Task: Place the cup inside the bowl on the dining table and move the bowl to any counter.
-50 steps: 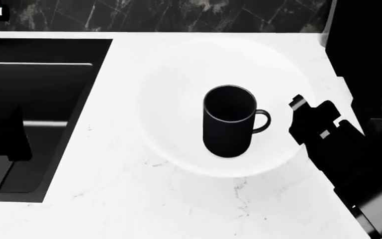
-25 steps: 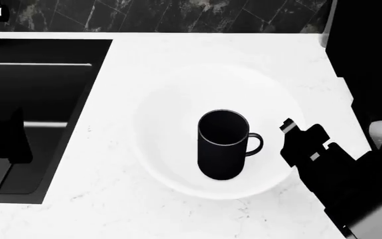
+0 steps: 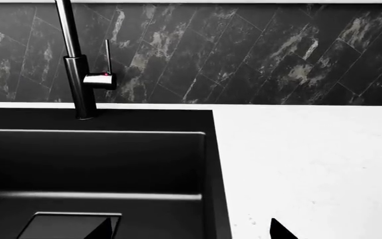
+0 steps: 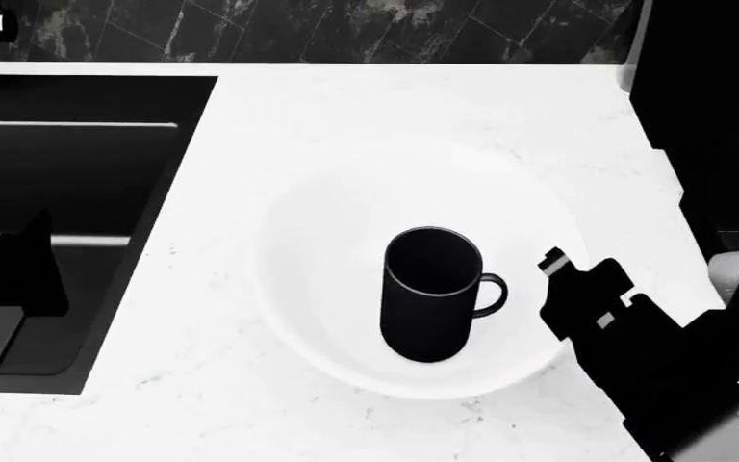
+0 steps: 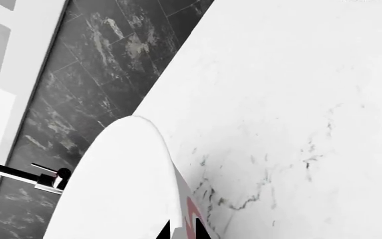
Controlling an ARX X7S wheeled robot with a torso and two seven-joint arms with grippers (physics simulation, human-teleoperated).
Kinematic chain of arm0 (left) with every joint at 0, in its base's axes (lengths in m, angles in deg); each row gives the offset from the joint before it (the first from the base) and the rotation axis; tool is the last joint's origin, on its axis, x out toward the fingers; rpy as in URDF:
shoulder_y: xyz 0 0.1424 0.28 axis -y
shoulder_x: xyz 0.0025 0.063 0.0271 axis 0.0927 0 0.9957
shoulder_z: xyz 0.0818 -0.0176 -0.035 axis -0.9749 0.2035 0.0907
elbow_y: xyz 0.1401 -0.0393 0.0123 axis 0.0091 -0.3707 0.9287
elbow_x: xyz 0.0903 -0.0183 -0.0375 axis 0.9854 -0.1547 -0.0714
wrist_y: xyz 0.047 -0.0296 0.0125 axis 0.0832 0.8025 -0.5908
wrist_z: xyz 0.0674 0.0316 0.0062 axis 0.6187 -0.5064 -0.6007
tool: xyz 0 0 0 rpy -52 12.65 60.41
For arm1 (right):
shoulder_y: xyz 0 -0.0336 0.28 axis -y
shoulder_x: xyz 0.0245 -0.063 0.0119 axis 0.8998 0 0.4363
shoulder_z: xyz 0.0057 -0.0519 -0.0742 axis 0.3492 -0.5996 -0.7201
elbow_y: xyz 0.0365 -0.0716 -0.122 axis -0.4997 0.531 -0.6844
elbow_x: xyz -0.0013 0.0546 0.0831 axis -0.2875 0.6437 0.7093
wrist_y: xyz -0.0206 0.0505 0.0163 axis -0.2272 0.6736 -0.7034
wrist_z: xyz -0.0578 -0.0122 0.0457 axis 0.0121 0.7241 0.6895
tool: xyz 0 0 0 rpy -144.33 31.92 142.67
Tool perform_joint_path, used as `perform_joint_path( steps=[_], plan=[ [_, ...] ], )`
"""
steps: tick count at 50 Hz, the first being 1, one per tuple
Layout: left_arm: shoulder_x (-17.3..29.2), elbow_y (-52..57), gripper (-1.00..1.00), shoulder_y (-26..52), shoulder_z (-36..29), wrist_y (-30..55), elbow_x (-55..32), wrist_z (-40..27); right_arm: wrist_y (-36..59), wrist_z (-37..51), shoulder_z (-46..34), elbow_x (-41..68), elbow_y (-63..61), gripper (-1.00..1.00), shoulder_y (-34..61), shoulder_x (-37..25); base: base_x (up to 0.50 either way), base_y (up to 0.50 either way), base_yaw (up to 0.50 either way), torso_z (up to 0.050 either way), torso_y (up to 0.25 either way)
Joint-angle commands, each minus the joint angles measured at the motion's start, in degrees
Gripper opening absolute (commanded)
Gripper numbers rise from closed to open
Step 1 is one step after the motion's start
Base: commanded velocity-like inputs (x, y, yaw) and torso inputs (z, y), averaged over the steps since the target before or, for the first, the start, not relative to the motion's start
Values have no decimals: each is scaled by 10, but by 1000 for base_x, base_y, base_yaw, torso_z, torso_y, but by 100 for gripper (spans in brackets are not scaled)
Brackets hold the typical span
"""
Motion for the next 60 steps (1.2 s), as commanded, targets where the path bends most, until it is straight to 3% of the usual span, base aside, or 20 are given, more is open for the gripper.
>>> perform_joint_path(
  steps=[1,6,7,34,60],
  plan=[
    [0,0,100,-1,0,-2,0,-2,-4,-5,0,5,-5,-100,0,-1,0,0,0,0,0],
    [-3,-2,100,0,-3,-4,1,-1,-3,-2,-1,5,-6,-100,3,-3,0,0,0,0,0],
    [1,-2,100,-2,0,-4,-1,2,-4,-3,-1,5,-7,100,3,-3,0,0,0,0,0],
    [-2,1,100,3,-4,-1,-3,-4,9,34,6,29,-52,100,34,-23,0,0,0,0,0],
    [-1,5,100,20,-7,8,-13,-4,84,93,-78,-67,-244,100,83,-126,0,0,0,0,0]
  ],
)
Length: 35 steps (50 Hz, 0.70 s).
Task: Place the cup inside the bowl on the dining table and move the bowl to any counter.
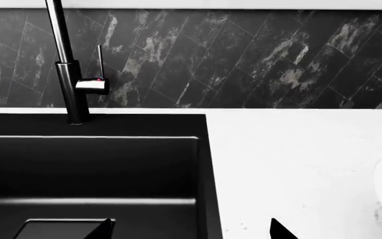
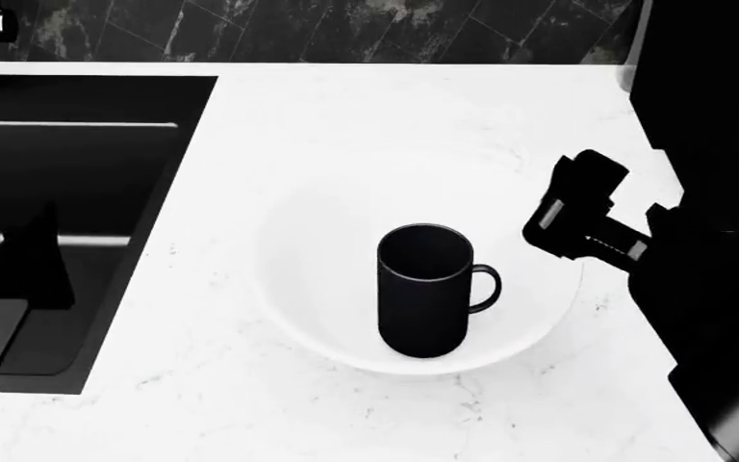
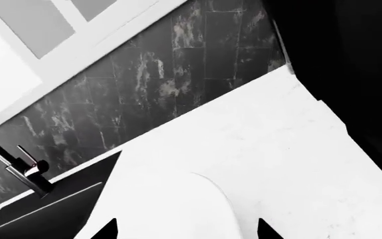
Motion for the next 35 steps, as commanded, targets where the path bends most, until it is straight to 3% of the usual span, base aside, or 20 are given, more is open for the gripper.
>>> perform_joint_path(
  steps=[1,9,18,35],
  plan=[
    [-1,6,100,6,0,4,-5,-5,29,13,-37,-42,-76,100,15,-41,0,0,0,0,0],
    [-6,11,100,18,-7,17,-7,-16,21,-25,-76,-120,-148,100,2,-70,0,0,0,0,0],
    [6,29,100,42,1,52,-35,-28,4,-29,-65,-123,-184,100,-21,-79,0,0,0,0,0],
    [-1,74,100,179,39,200,-174,-133,49,-14,-69,-71,-200,100,81,-93,0,0,0,0,0]
  ],
)
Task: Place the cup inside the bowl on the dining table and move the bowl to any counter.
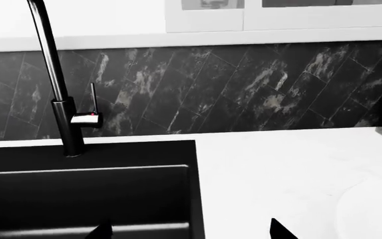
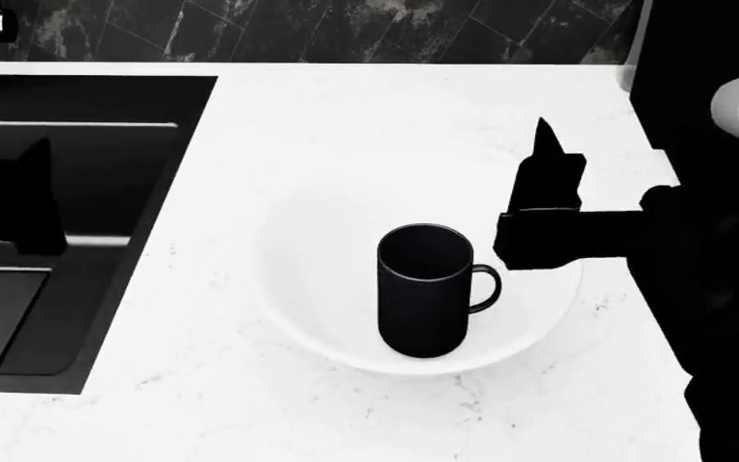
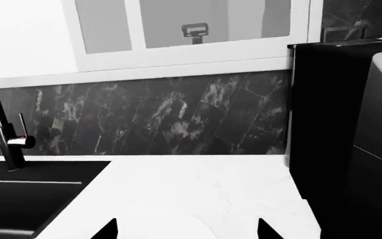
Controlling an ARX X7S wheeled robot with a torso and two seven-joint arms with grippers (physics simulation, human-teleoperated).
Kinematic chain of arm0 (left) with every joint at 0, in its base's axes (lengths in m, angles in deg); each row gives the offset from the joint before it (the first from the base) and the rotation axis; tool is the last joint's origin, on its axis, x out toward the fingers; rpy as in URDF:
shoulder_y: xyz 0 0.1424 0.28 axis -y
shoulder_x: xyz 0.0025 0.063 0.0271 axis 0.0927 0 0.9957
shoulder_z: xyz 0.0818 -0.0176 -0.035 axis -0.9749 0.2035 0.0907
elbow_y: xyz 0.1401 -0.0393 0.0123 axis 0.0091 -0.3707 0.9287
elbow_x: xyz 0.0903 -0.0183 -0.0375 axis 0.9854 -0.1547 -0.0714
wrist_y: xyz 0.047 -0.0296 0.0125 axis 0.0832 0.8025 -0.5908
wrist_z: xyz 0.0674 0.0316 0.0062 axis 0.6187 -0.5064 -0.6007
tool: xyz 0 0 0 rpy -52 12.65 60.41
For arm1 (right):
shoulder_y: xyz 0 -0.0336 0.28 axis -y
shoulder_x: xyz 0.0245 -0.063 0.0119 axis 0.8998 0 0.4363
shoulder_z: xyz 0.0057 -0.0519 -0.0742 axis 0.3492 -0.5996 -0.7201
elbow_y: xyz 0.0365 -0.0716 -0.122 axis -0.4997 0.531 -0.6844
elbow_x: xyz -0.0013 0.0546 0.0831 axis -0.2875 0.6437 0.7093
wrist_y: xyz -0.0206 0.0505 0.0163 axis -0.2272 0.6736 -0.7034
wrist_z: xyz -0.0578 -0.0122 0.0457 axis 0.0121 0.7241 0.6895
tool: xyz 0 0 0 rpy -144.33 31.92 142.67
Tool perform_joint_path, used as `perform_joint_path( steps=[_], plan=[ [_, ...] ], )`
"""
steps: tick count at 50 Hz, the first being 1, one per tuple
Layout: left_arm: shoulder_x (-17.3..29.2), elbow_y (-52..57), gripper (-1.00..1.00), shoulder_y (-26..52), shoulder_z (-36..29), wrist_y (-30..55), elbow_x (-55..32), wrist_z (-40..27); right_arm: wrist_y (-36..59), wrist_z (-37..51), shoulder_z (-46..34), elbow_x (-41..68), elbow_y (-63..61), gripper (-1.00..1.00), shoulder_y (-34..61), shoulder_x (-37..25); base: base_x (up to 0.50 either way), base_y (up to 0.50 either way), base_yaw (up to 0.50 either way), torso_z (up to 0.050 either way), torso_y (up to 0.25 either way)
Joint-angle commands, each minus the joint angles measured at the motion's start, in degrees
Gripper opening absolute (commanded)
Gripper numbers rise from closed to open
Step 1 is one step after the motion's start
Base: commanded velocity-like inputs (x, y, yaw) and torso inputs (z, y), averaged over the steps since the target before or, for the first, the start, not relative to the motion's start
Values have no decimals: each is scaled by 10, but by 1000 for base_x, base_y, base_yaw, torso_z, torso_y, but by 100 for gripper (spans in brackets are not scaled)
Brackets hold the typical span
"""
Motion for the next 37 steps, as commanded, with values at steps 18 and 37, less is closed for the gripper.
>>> perform_joint_path(
  steps=[18,37],
  plan=[
    [-26,-47,100,250,2,144,-119,-87,76,0,-38,42,47,100,231,4,0,0,0,0,0],
    [-40,-102,100,334,-35,132,-86,-50,110,-4,-64,32,86,100,347,9,0,0,0,0,0]
  ],
)
